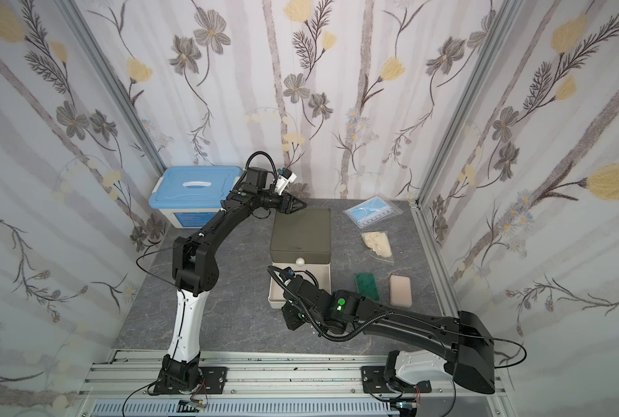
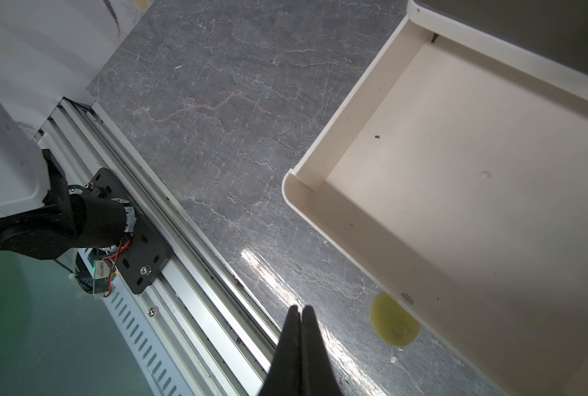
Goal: Take the sponge out of the drawer
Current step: Close the drawer in the storage box.
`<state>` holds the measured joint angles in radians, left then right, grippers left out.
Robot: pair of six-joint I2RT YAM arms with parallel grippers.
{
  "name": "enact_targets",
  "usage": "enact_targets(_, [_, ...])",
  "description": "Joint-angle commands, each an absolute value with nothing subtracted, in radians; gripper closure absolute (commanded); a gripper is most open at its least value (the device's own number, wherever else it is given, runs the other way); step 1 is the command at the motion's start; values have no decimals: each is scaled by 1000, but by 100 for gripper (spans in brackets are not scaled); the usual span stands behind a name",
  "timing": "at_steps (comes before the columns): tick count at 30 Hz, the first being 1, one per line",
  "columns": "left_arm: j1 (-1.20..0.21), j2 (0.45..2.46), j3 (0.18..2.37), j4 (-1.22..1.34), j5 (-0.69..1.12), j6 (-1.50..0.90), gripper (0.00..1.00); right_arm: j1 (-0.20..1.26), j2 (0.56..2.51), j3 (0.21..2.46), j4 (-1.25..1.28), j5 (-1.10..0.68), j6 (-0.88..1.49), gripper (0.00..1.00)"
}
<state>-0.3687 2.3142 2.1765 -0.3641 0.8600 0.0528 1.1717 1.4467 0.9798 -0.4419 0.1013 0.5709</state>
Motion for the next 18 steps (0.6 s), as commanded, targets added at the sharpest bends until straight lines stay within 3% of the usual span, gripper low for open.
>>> enact_targets(1, [-371,2322,2168,-439,833,69,37,1176,1481,968,-375,119,584,100])
enact_targets(18, [-374,2309,2140,-443,839,76,37,1102,1639,1037,-424,253,493,100])
